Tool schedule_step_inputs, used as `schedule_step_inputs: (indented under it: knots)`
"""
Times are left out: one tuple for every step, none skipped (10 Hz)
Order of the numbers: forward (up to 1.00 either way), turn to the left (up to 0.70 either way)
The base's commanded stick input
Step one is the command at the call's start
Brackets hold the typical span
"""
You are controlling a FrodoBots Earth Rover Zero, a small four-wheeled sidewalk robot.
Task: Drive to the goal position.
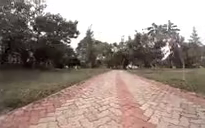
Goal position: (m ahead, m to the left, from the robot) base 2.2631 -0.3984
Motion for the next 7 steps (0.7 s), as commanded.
schedule_step_inputs:
  knots:
    - [0.70,-0.34]
    - [0.70,-0.34]
    - [0.70,-0.34]
    - [0.70,-0.34]
    - [0.70,-0.34]
    - [0.70,-0.34]
    - [0.70,-0.34]
